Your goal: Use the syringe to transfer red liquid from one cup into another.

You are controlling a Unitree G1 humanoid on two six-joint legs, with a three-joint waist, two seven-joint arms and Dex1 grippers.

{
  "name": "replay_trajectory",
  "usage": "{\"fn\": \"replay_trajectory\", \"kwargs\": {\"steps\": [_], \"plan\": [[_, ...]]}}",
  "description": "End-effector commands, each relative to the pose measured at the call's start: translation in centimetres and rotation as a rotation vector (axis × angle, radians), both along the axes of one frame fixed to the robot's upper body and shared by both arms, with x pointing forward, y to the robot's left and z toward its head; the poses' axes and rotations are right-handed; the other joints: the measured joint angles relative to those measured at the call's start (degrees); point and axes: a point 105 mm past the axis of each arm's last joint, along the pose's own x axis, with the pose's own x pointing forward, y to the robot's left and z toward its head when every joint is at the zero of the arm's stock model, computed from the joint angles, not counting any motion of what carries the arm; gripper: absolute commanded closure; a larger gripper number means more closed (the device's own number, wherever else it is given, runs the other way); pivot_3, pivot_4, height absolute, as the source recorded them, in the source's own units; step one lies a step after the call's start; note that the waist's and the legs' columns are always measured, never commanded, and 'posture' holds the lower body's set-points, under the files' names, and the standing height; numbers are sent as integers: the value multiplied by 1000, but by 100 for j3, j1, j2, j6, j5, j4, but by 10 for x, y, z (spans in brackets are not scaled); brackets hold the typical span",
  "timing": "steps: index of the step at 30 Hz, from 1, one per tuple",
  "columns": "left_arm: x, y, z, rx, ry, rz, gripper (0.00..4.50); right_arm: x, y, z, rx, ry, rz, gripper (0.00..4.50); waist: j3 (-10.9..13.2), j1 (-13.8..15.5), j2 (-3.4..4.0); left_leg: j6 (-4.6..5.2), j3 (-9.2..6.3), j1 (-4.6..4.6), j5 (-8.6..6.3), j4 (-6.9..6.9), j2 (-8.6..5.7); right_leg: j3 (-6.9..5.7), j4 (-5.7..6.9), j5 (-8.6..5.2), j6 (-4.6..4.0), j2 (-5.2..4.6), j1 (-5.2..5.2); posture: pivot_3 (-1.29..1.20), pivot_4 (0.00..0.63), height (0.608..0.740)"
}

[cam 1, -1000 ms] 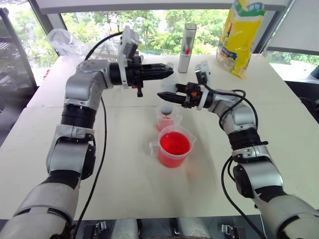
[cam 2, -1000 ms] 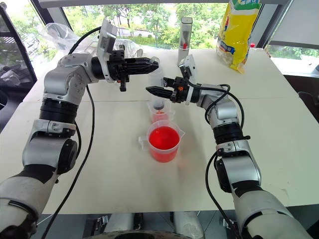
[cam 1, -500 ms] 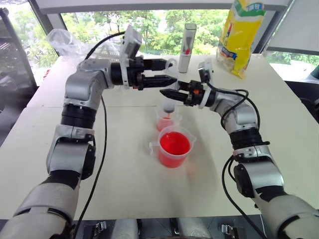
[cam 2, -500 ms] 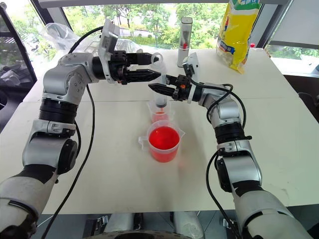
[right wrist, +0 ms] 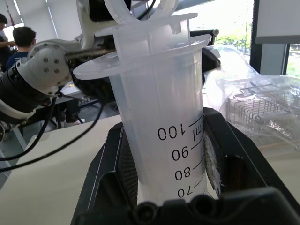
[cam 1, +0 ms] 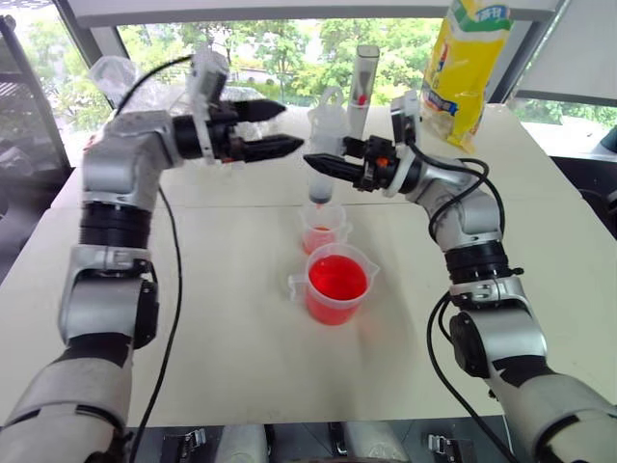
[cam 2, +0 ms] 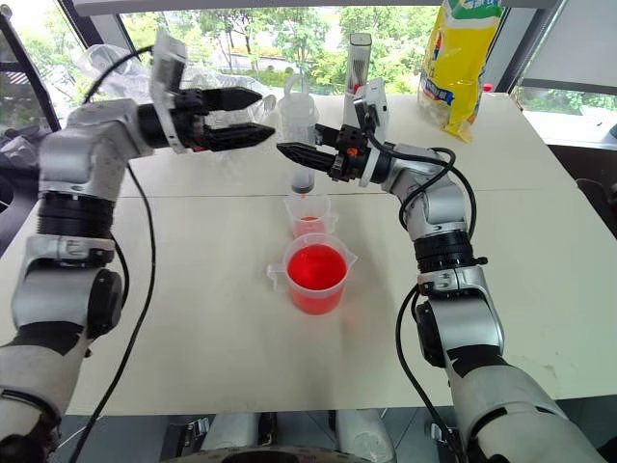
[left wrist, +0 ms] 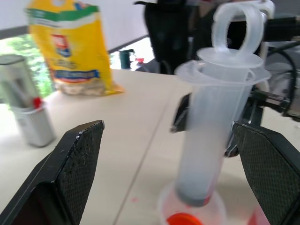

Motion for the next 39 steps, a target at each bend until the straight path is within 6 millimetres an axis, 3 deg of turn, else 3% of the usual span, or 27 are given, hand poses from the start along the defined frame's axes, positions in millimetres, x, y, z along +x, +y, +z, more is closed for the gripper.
{"fn": "replay_trajectory", "kwargs": {"steps": [1, 5, 8, 12, 17, 20, 23, 25, 31, 36, 39], "plan": [[-6, 8, 8, -19, -39, 14, 41, -6, 0, 20, 40, -59, 19, 2995, 0, 3, 0, 0, 1, 0, 0, 0, 0, 0, 0, 0, 0, -2, 0, 0, 150, 740], [-20, 6, -7, -12, -13, 5, 41, -8, -6, 30, 37, -73, 0, 2995, 0, 4, 0, 0, 1, 0, 0, -1, 6, 1, 0, 0, 0, -6, 0, 0, 150, 740], [-27, 4, -11, -21, 0, 4, 41, 0, -20, 40, -46, -101, -114, 2995, 0, 20, 0, -1, -3, -4, 0, 0, 7, 2, 0, 0, 0, -9, 0, 0, 150, 740], [-35, 2, -20, -23, 22, 3, 41, 13, -46, 56, -113, 53, -260, 2995, 0, 17, 1, -1, 2, -4, 0, 0, 4, 4, -2, 0, 0, -17, 0, 0, 150, 740], [-45, 0, -34, -11, 36, 4, 41, 21, -79, 51, -288, 289, -456, 2995, -1, 2, 0, 1, 3, 0, -1, -10, 4, 19, -6, -1, -3, -11, -7, 0, 150, 740], [-51, 0, -41, -5, 38, 12, 41, 14, -92, 31, -412, 504, -522, 2995, 0, 1, 0, 1, 4, 2, -1, -15, 3, 22, -7, -5, -12, -6, -9, 0, 150, 740], [-54, -1, -43, -12, 41, 18, 41, 14, -104, 22, -478, 545, -606, 2995, 0, 10, 0, 1, 6, 0, -1, -22, 2, 25, -7, -6, -14, -6, -15, 0, 150, 740], [-57, -1, -48, -26, 53, 30, 41, 8, -120, -14, -579, 741, -690, 2995, -2, 12, -2, 1, 7, -3, -1, -23, 0, 25, -8, -6, -13, -6, -18, 0, 150, 740], [-62, -1, -53, -35, 68, 47, 41, -10, -140, -79, -721, 1082, -820, 2995, -2, 12, -3, 2, 7, -3, -1, -28, 1, 26, -13, -6, -13, -9, -17, 0, 150, 740], [-63, 0, -53, -32, 71, 57, 41, -15, -146, -102, -761, 1140, -855, 2995, -1, -1, -2, 2, 9, -4, -1, -29, -3, 26, -14, -6, -12, -6, -18, 0, 150, 740], [-64, 1, -54, -26, 71, 65, 41, -11, -145, -105, -739, 1160, -882, 2995, -1, -10, -2, 2, 9, 0, -1, -31, -2, 27, -13, -6, -12, -1, -18, 0, 150, 740]]}}
